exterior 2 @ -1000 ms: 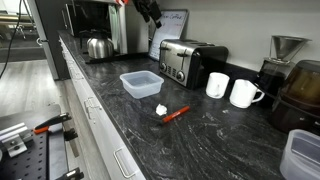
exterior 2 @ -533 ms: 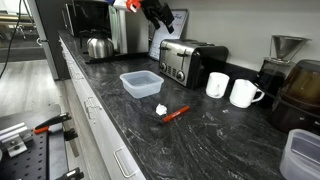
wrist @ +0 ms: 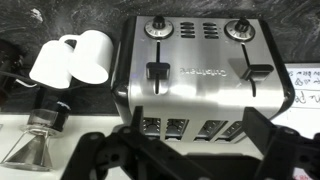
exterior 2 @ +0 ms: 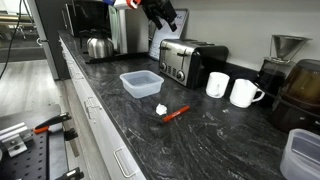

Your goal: Turn the right knob

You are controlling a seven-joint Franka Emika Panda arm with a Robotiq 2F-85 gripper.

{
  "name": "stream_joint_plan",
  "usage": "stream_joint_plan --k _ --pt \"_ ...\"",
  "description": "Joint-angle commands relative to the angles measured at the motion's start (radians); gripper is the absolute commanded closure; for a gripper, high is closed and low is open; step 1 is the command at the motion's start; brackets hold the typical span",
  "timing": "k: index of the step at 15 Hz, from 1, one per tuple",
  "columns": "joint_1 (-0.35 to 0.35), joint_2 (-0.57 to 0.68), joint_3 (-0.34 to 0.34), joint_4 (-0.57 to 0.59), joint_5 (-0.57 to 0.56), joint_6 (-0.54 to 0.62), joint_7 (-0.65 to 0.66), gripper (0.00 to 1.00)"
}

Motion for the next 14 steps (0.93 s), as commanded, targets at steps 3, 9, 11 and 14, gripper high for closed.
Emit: stream_joint_plan --k 3,9,11,14 --pt "-0.067 0.001 0.087 -0.017 -0.180 -0.095 0.206 0.27" --pt "-0.033 0.102 0.102 -0.015 -0.138 -0.061 0.232 0.70" --pt "-0.021 0.147 0.093 -0.007 -0.087 -0.023 0.196 0.84" --pt "-0.021 0.220 0.095 0.018 -0.015 0.041 0.150 0.99"
